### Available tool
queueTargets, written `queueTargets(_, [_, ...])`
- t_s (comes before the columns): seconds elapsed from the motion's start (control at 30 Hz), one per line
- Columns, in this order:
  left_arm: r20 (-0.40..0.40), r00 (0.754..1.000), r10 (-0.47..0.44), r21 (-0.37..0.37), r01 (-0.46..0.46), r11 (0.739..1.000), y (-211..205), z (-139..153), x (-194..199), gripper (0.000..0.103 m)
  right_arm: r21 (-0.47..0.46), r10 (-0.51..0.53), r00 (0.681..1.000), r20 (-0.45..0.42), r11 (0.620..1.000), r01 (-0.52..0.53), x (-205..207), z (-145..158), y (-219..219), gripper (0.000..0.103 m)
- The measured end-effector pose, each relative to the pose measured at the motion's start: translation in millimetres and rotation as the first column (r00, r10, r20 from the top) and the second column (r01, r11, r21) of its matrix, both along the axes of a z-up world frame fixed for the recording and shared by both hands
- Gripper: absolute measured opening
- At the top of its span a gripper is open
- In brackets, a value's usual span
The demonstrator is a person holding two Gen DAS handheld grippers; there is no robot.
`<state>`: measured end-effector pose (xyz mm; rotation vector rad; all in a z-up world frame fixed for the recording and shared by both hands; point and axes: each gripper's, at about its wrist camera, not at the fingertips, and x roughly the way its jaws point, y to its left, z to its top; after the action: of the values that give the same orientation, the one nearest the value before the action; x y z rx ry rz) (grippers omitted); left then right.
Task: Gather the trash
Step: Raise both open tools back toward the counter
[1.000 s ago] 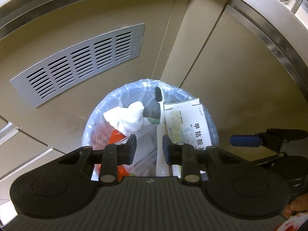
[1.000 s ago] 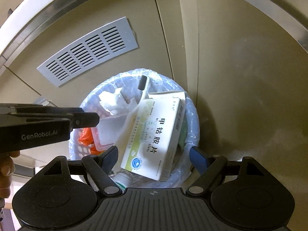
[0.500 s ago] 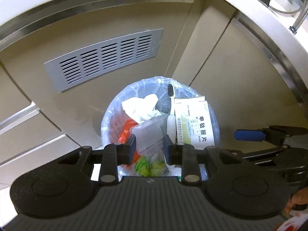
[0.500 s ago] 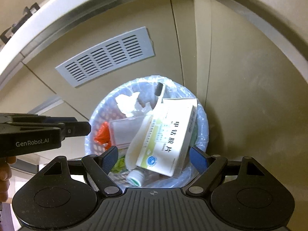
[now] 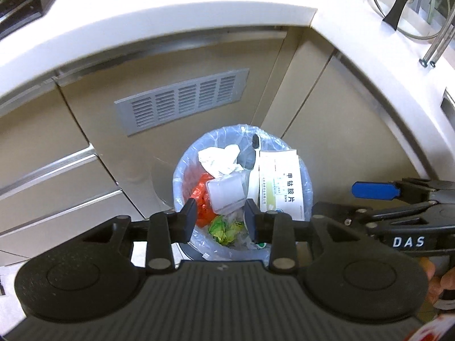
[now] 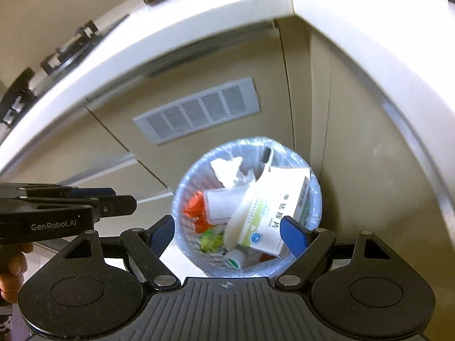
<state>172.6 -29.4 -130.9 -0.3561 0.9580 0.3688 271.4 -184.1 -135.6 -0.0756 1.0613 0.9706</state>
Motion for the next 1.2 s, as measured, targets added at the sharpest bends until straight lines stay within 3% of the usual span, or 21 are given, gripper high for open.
queueTargets(0.4, [0.104, 0.994, 0.018, 0.075, -0.026, 0.997, -12.4, 71.9, -14.2, 0.041, 0.116, -0.01, 0.999, 0.045, 0.993, 0.005, -4.4, 56.8, -22.7, 0.082])
queueTargets(0.77, [0.165, 0.985, -0.05, 0.122, 0.03, 0.992, 2.8, 103.6, 8.4, 0.044, 0.191, -0.107, 0.99, 0.09, 0.978, 0.088, 16.6, 92.3, -36.4, 0.082])
queueTargets(0.97, [0.217, 0.97, -0.108, 0.181, 0.069, 0.981, 27.0, 122.1, 36.5, 0.044, 0.223, -0.206, 0.969, 0.138, 0.959, 0.172, 49.5, 113.4, -35.4, 0.082])
queueTargets(1.2, [0.242, 0.956, -0.162, 0.241, 0.103, 0.965, 70.4, 139.5, 85.1, 0.045, 0.251, -0.342, 0.922, 0.182, 0.923, 0.292, 102.3, 128.5, -32.1, 0.082])
